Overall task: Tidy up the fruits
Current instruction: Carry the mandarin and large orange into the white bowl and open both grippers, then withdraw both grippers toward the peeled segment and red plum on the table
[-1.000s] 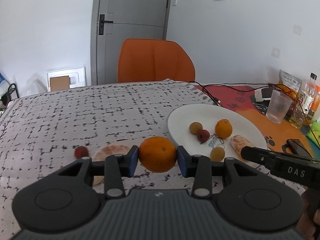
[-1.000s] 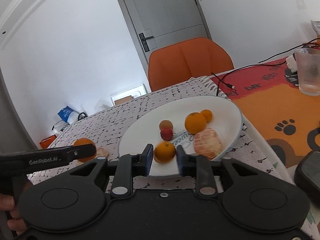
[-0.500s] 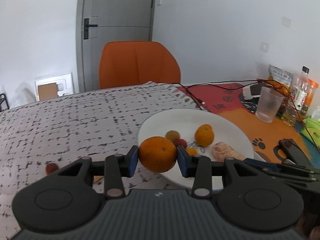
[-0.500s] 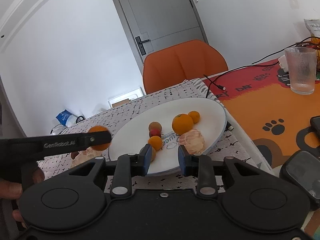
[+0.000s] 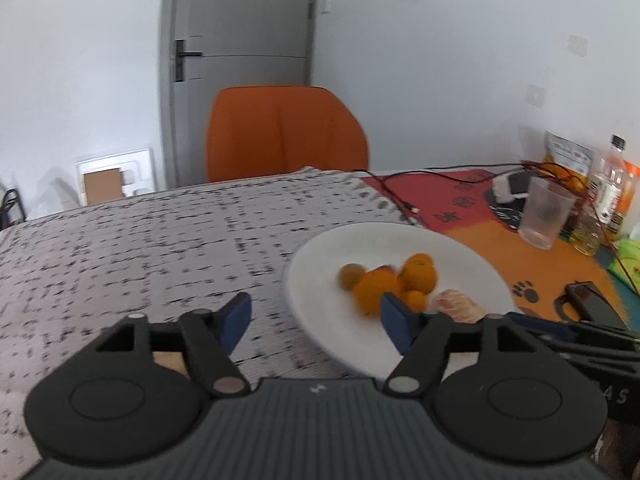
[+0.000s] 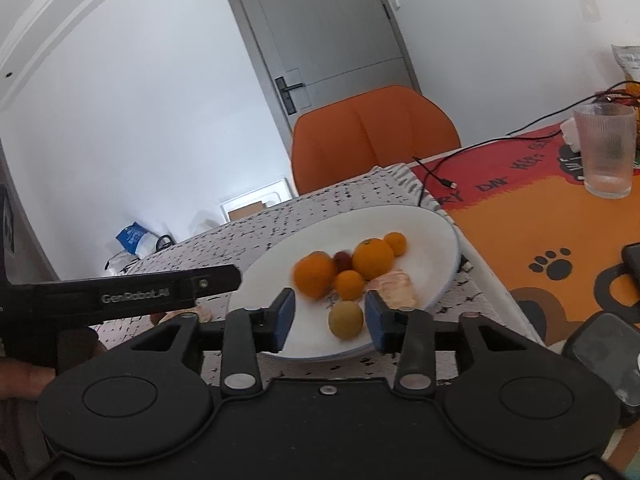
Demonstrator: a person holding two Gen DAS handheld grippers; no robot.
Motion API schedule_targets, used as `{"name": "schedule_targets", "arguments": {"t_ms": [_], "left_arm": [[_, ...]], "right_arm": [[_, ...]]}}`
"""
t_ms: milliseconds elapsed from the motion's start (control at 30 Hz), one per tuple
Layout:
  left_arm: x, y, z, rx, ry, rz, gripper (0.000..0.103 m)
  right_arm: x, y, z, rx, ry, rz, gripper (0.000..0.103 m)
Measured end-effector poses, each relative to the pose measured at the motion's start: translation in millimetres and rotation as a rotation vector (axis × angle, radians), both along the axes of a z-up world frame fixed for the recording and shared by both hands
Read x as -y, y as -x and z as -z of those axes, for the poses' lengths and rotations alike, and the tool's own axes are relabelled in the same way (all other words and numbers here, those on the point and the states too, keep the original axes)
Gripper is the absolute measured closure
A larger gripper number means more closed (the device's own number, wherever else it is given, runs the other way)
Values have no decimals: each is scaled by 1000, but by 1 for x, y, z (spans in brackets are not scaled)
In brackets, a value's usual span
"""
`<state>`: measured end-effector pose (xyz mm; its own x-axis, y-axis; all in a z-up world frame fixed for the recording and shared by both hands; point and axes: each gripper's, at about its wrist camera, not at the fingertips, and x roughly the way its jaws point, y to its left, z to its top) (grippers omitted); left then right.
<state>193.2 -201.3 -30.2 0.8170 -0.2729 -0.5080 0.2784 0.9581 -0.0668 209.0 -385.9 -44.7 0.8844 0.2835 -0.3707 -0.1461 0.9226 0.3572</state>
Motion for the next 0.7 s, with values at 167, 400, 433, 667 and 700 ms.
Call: {"name": "schedule_targets", "arguments": {"t_ms": [167,400,433,667,700], "left_arm": [[-29,7,4,-9,-3,-73,21],[-52,16,6,-15,-9,-128,12],[-55,17,6,-15,-10,-133,11],[-73,25,6,-3,-14,-162,10],[-77,25,6,-4,-13,-170,9]], "right_arm": [[-10,-1,0,-7,4,-17,51],[-20,-3,-3,0,16,-15,28],[-22,-3,-4,0,22,-16,25],[-33,-1,-10,13,39,-35,11],[-35,0,-11,12,40,-39,11]]}}
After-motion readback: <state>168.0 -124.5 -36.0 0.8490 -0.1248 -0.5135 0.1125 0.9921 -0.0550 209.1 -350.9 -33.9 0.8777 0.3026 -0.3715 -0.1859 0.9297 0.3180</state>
